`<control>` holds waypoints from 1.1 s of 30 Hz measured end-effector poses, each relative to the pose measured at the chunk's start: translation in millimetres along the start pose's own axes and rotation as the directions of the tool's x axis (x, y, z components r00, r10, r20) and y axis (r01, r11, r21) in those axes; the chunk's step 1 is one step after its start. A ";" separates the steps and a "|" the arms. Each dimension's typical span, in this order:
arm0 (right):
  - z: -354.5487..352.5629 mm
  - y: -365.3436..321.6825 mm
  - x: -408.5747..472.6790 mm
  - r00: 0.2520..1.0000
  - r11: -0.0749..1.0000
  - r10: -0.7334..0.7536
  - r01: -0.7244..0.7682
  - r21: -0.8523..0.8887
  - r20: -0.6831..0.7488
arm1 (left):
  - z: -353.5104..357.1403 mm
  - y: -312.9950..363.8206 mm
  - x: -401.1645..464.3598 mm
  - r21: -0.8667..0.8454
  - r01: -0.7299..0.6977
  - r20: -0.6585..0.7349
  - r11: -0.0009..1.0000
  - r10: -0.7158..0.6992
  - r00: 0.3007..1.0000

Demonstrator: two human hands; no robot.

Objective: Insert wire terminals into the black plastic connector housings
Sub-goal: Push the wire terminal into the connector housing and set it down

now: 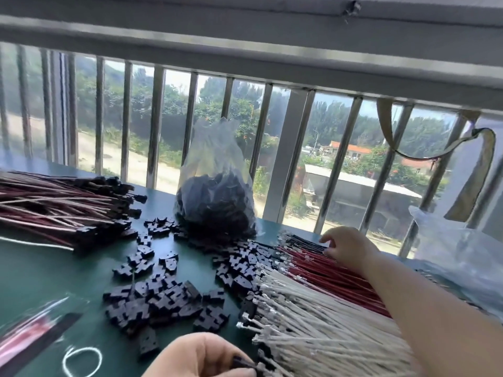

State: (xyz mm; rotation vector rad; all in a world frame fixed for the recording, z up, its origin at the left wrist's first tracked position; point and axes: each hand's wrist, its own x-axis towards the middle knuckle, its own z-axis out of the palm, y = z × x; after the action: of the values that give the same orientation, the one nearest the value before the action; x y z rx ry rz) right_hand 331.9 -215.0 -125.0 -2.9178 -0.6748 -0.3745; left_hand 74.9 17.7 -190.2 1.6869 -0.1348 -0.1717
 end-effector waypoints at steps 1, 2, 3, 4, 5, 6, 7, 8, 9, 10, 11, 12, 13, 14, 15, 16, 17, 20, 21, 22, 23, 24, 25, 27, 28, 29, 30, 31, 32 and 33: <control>-5.3 0.8 -4.9 1.000 0.996 -0.018 0.018 0.082 -0.003 | 1.2 7.5 -6.8 -0.034 -0.026 0.001 0.999 0.026 1.000; -11.4 -0.6 -10.9 0.999 0.982 -0.034 0.034 0.184 0.000 | 3.3 12.0 -13.5 -0.081 -0.050 -0.026 0.995 0.048 0.998; -18.5 -3.8 -17.9 0.999 0.956 -0.042 0.047 0.288 -0.021 | 3.6 12.5 -17.5 -0.108 -0.053 -0.048 0.993 0.048 0.998; -26.1 -8.7 -25.1 0.996 0.923 -0.030 0.059 0.380 -0.080 | 4.5 13.1 -14.3 -0.121 -0.044 -0.073 0.992 0.035 0.997; -34.0 -14.3 -31.2 0.983 0.878 0.001 0.086 0.471 -0.182 | 4.5 10.5 -14.7 -0.122 -0.018 -0.080 0.992 0.009 0.997; -42.9 -20.7 -37.8 0.955 0.824 0.054 0.122 0.554 -0.291 | 7.2 16.6 -16.8 -0.132 0.007 -0.083 0.991 -0.018 0.996; -54.1 -29.3 -45.9 0.920 0.770 0.103 0.167 0.616 -0.378 | 7.2 16.9 -16.4 -0.144 0.013 -0.075 0.989 -0.024 0.997; -66.3 -39.5 -57.4 0.896 0.729 0.112 0.219 0.649 -0.429 | 8.2 18.5 -18.8 -0.163 0.029 -0.059 0.986 -0.039 0.997; -77.8 -50.2 -71.4 0.888 0.716 0.065 0.276 0.641 -0.455 | 8.8 17.8 -20.3 -0.178 0.040 -0.049 0.983 -0.049 0.998; -88.6 -61.1 -88.0 0.890 0.721 -0.023 0.330 0.609 -0.455 | 9.2 19.7 -22.9 -0.198 0.045 -0.053 0.979 -0.057 0.997; -98.0 -72.6 -106.9 0.889 0.735 -0.126 0.382 0.561 -0.440 | 9.2 19.5 -23.7 -0.216 0.036 -0.063 0.976 -0.051 0.997; -104.6 -83.6 -126.3 0.886 0.755 -0.212 0.416 0.506 -0.412 | 9.6 20.6 -25.2 -0.237 0.039 -0.065 0.971 -0.056 0.996; -107.1 -92.6 -145.0 0.882 0.777 -0.281 0.440 0.451 -0.378 | 10.0 20.2 -25.2 -0.258 0.034 -0.066 0.966 -0.053 0.996; -106.1 -100.2 -161.7 0.879 0.799 -0.334 0.456 0.392 -0.341 | 11.3 23.2 -26.9 -0.272 0.041 -0.056 0.961 -0.058 0.997; -103.1 -106.7 -176.7 0.873 0.812 -0.375 0.472 0.344 -0.313 | 11.5 22.1 -27.4 -0.273 0.033 -0.046 0.961 -0.048 0.998; -98.3 -112.2 -190.8 0.872 0.813 -0.395 0.478 0.332 -0.289 | 11.5 22.6 -29.5 -0.277 0.034 -0.040 0.960 -0.047 0.998; -92.1 -116.0 -202.2 0.884 0.807 -0.390 0.463 0.367 -0.258 | 11.0 22.0 -30.5 -0.274 0.025 -0.042 0.961 -0.037 0.998; -73.0 -121.0 -222.0 0.947 0.786 -0.301 0.315 0.532 -0.116 | 12.2 23.9 -38.0 -0.284 0.028 -0.027 0.959 -0.037 0.999; -67.7 -122.4 -225.1 0.960 0.791 -0.263 0.269 0.549 -0.091 | 12.3 22.8 -38.7 -0.282 0.025 -0.018 0.959 -0.031 0.999; -63.7 -123.6 -227.4 0.970 0.795 -0.229 0.233 0.560 -0.078 | 12.4 23.7 -40.2 -0.273 0.029 -0.011 0.962 -0.033 0.999; -61.2 -124.9 -229.5 0.976 0.792 -0.205 0.206 0.574 -0.068 | 13.0 24.1 -40.4 -0.257 0.020 -0.011 0.966 -0.024 1.000; -59.7 -126.4 -231.4 0.979 0.784 -0.194 0.189 0.591 -0.055 | 13.7 25.4 -41.0 -0.250 0.017 -0.012 0.968 -0.021 1.000; -58.9 -127.7 -232.8 0.980 0.780 -0.195 0.182 0.598 -0.044 | 14.2 26.5 -40.8 -0.246 0.010 -0.017 0.969 -0.015 1.000; -58.9 -131.0 -234.8 0.980 0.778 -0.196 0.172 0.605 -0.027 | 15.3 29.0 -41.5 -0.228 0.004 -0.026 0.974 -0.010 1.000; -59.0 -132.5 -235.0 0.981 0.777 -0.193 0.169 0.607 -0.026 | 15.6 29.4 -41.7 -0.219 0.002 -0.031 0.976 -0.009 0.999; -58.9 -133.4 -235.0 0.981 0.779 -0.191 0.168 0.604 -0.027 | 15.9 30.0 -41.6 -0.211 -0.001 -0.035 0.977 -0.006 0.999; -58.6 -133.8 -234.8 0.980 0.784 -0.194 0.175 0.595 -0.033 | 16.1 30.7 -41.9 -0.204 -0.001 -0.040 0.979 -0.007 0.999; -58.2 -134.3 -234.5 0.978 0.789 -0.202 0.187 0.585 -0.041 | 16.0 30.9 -41.8 -0.196 -0.004 -0.046 0.981 -0.005 0.999; -57.8 -134.7 -234.3 0.976 0.791 -0.213 0.201 0.578 -0.048 | 15.9 31.1 -41.9 -0.187 -0.007 -0.052 0.982 -0.002 0.999; -57.2 -134.7 -234.4 0.973 0.789 -0.223 0.214 0.575 -0.056 | 15.8 31.1 -41.6 -0.178 -0.013 -0.054 0.984 0.003 0.999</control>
State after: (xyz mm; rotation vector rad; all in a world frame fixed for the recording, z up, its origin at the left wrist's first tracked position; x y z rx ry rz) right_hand 55.9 -202.2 -123.9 -2.2674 -0.9410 -0.1293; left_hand 31.4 6.4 -159.7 1.5112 -0.0833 -0.1283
